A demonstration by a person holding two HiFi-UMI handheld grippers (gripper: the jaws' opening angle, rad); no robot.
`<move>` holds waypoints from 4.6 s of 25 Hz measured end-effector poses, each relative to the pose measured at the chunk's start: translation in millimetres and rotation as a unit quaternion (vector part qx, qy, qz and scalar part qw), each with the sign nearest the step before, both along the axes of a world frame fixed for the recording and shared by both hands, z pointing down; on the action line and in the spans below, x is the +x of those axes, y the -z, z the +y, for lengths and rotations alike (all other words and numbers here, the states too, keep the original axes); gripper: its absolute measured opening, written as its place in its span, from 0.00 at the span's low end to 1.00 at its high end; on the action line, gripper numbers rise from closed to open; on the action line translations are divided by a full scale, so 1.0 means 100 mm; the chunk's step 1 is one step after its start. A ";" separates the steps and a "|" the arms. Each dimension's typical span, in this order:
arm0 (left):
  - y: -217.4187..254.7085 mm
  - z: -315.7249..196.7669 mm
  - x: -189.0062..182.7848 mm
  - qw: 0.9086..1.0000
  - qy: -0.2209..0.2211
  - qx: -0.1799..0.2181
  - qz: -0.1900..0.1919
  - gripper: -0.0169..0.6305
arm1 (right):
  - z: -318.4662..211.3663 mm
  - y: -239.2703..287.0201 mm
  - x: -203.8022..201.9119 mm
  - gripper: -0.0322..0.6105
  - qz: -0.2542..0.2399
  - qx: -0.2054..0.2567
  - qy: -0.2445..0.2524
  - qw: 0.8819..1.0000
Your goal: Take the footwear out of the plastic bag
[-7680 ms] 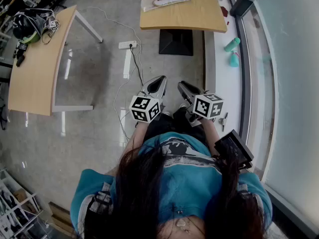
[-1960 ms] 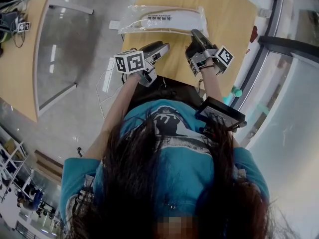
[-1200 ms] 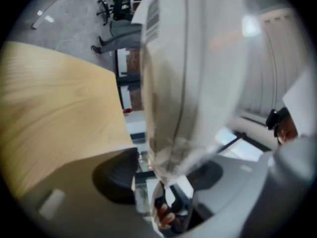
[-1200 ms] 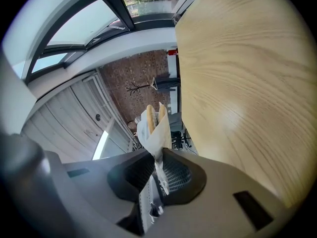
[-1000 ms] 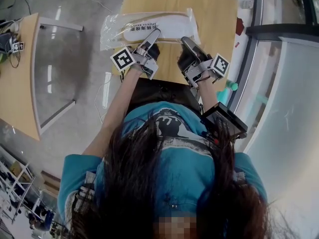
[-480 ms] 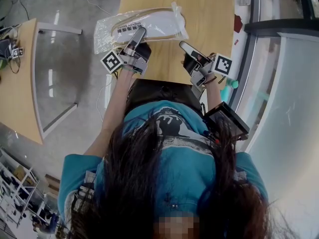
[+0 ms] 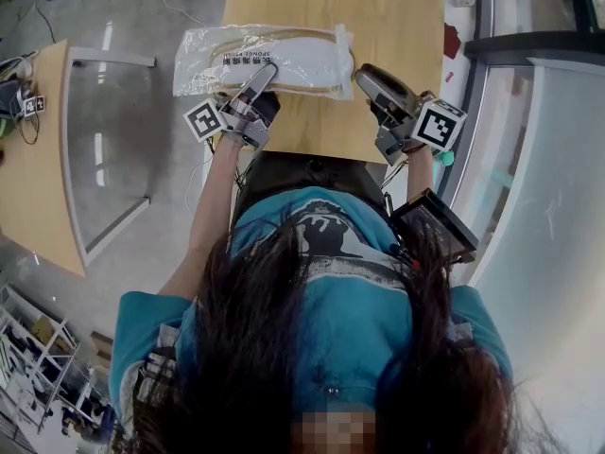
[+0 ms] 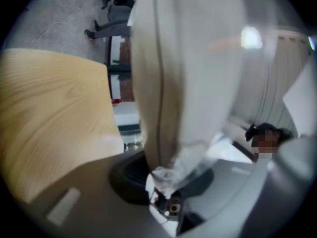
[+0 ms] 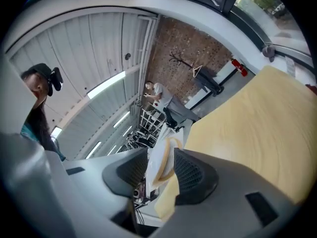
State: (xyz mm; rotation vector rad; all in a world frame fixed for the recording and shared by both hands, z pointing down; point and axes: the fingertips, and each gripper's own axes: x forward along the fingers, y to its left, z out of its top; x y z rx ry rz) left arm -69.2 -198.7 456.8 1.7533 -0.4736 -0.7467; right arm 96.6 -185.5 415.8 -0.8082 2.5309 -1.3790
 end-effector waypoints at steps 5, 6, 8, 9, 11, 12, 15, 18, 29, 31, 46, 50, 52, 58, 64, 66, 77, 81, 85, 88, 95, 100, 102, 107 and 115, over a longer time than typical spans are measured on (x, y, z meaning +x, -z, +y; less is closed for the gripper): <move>-0.01 0.08 0.04 1.000 -0.029 0.001 0.007 0.17 | 0.01 -0.04 -0.05 0.28 0.020 0.011 0.021 1.000; 0.00 0.09 0.05 0.999 -0.032 0.003 0.014 0.17 | 0.01 -0.06 -0.06 0.28 0.019 0.010 0.026 0.999; 0.03 0.09 0.05 0.999 -0.034 0.004 0.026 0.17 | 0.00 -0.08 -0.06 0.28 0.004 0.004 0.032 0.999; 0.03 0.10 0.05 0.999 -0.034 0.004 0.031 0.17 | -0.01 -0.09 -0.05 0.28 -0.006 0.001 0.033 0.999; 0.04 0.10 0.05 0.999 -0.034 0.004 0.038 0.17 | 0.00 -0.11 -0.06 0.28 -0.016 -0.003 0.036 0.999; 0.05 0.11 0.04 0.999 -0.034 0.004 0.041 0.17 | 0.01 -0.14 -0.06 0.28 -0.014 -0.006 0.037 0.999; 0.08 0.13 0.04 0.998 -0.035 0.007 0.053 0.17 | 0.06 -0.20 -0.05 0.28 -0.009 -0.013 0.042 0.999; 0.07 0.13 0.05 0.997 -0.034 0.005 0.066 0.17 | 0.05 -0.20 -0.06 0.28 -0.014 -0.011 0.044 0.999; 0.03 0.17 0.02 0.996 -0.039 -0.004 0.081 0.17 | 0.11 -0.26 -0.07 0.33 -0.017 -0.024 0.050 0.998; 0.02 0.18 0.03 0.996 -0.040 -0.007 0.080 0.17 | 0.12 -0.23 -0.07 0.33 -0.034 -0.027 0.056 0.997; 0.06 0.17 0.09 0.996 -0.024 -0.012 0.086 0.16 | 0.06 -0.14 -0.11 0.33 -0.114 -0.065 0.049 0.990; 0.04 0.17 0.11 0.996 -0.020 -0.015 0.083 0.17 | 0.05 -0.14 -0.09 0.26 -0.130 -0.081 0.046 0.987; 0.00 0.16 0.11 0.998 -0.017 -0.016 0.063 0.17 | 0.03 -0.21 -0.07 0.22 -0.112 -0.096 0.038 0.988; -0.20 0.06 0.08 0.999 0.021 -0.040 0.002 0.19 | 0.01 -0.43 0.05 0.19 -0.074 -0.136 0.001 0.988; -0.33 -0.01 -0.03 0.996 0.036 -0.045 -0.063 0.18 | 0.04 -0.49 0.21 0.18 -0.058 -0.139 -0.004 0.989; -0.35 -0.03 -0.05 0.995 0.040 -0.047 -0.076 0.18 | 0.04 -0.50 0.24 0.18 -0.048 -0.137 -0.004 0.989; -0.55 -0.11 -0.16 0.987 0.049 -0.062 -0.137 0.18 | 0.06 -0.60 0.34 0.18 -0.013 -0.137 -0.008 0.990; -0.60 -0.15 -0.23 0.983 0.062 -0.061 -0.162 0.20 | 0.05 -0.60 0.33 0.18 -0.002 -0.131 -0.004 0.991; -0.68 -0.16 -0.30 0.975 0.070 -0.063 -0.200 0.21 | 0.06 -0.64 0.33 0.18 0.006 -0.135 -0.002 0.991; -0.73 -0.18 -0.38 0.967 0.086 -0.072 -0.229 0.22 | 0.06 -0.66 0.35 0.18 0.015 -0.140 -0.005 0.990; -0.97 -0.26 -0.79 0.922 0.126 -0.091 -0.355 0.03 | 0.02 -0.61 0.54 0.18 0.039 -0.124 -0.022 0.991; -1.03 -0.37 -0.75 0.883 0.114 -0.076 -0.449 0.03 | 0.11 -0.76 0.71 0.17 0.058 -0.194 -0.081 0.976; -1.05 -0.41 -0.77 0.865 0.117 -0.073 -0.482 0.03 | 0.08 -0.74 0.73 0.17 0.045 -0.183 -0.083 0.978; -1.15 -0.42 -0.97 0.823 0.136 -0.081 -0.546 0.03 | 0.10 -0.75 0.84 0.17 0.056 -0.185 -0.103 0.976; -1.27 -0.35 -1.08 0.818 0.153 -0.105 -0.545 0.03 | 0.11 -0.65 1.16 0.16 0.023 -0.189 -0.174 0.966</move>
